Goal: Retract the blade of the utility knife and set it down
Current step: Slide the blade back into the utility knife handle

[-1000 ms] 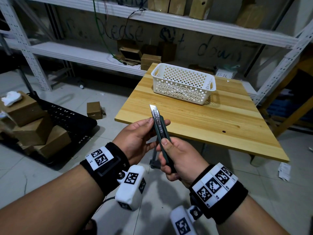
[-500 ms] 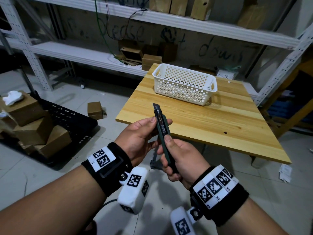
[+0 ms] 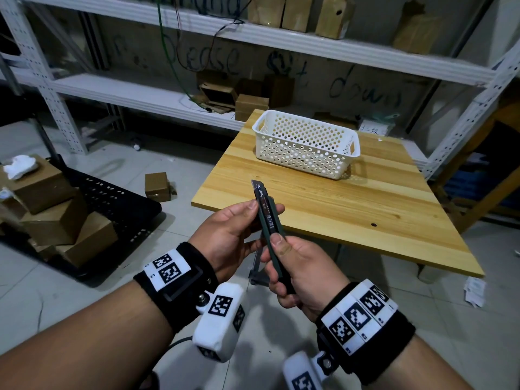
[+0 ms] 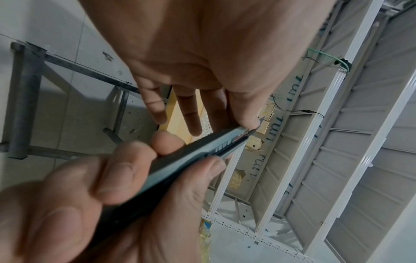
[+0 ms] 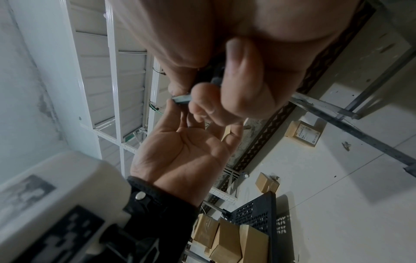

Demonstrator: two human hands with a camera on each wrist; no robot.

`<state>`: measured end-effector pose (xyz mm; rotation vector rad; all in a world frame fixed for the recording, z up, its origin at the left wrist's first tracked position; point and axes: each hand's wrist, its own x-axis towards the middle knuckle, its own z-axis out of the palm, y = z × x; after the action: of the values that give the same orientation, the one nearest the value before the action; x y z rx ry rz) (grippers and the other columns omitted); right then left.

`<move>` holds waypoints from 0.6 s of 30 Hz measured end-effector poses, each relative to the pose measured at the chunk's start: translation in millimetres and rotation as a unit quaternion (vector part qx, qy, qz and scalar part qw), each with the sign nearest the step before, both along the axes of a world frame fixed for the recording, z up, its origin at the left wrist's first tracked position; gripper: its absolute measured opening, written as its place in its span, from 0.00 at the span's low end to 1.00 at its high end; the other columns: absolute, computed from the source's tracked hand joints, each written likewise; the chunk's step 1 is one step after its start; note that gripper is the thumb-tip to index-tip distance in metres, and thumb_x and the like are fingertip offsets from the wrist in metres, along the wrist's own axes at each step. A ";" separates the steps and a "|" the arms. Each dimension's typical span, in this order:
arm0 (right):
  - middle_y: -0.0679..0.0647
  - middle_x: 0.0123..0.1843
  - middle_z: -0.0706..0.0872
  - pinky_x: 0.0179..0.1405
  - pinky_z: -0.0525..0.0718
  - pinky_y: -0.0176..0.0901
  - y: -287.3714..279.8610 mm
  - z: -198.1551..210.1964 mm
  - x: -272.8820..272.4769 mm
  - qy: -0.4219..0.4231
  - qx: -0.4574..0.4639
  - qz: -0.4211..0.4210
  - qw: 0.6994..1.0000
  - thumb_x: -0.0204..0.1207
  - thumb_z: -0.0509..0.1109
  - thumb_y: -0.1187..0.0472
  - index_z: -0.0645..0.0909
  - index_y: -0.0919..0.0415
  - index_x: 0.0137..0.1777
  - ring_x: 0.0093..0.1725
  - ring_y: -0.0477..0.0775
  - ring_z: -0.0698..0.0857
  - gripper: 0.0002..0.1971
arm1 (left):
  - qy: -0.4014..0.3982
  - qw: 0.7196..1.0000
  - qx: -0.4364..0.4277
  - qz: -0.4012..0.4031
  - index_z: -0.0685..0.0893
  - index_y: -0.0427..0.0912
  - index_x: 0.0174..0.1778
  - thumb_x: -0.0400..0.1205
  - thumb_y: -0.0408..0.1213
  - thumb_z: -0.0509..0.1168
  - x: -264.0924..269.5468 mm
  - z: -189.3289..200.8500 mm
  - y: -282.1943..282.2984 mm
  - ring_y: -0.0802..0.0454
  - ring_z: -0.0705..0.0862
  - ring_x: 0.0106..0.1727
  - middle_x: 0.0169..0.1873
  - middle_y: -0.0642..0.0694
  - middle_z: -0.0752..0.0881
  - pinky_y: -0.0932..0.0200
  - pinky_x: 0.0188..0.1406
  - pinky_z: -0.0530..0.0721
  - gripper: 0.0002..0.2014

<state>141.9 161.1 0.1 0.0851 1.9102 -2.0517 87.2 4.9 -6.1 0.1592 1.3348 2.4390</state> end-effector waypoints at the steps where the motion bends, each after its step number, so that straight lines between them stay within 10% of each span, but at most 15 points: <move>1: 0.54 0.27 0.77 0.15 0.64 0.33 -0.1 0.0 0.3 0.000 0.000 0.000 1.000 0.87 0.61 0.46 0.79 0.63 0.47 0.20 0.50 0.71 0.19 | 0.000 1.000 0.000 0.000 0.91 0.41 0.58 0.81 0.44 0.67 0.0 -0.2 -0.2 0.51 0.93 0.54 0.62 0.40 0.94 0.45 0.58 0.82 0.15; 18: 0.55 0.27 0.77 0.15 0.63 0.32 -1.1 1.5 1.5 -0.002 -0.009 0.004 1.000 0.89 0.60 0.50 0.78 0.63 0.49 0.20 0.49 0.71 0.16 | -0.017 1.000 0.010 0.002 0.88 0.39 0.63 0.86 0.42 0.64 0.2 2.4 0.1 0.53 0.93 0.50 0.63 0.39 0.93 0.56 0.41 0.88 0.15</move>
<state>143.4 159.9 1.6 0.0780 1.8876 -2.0616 87.4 5.0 -3.7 0.1205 1.2983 2.4473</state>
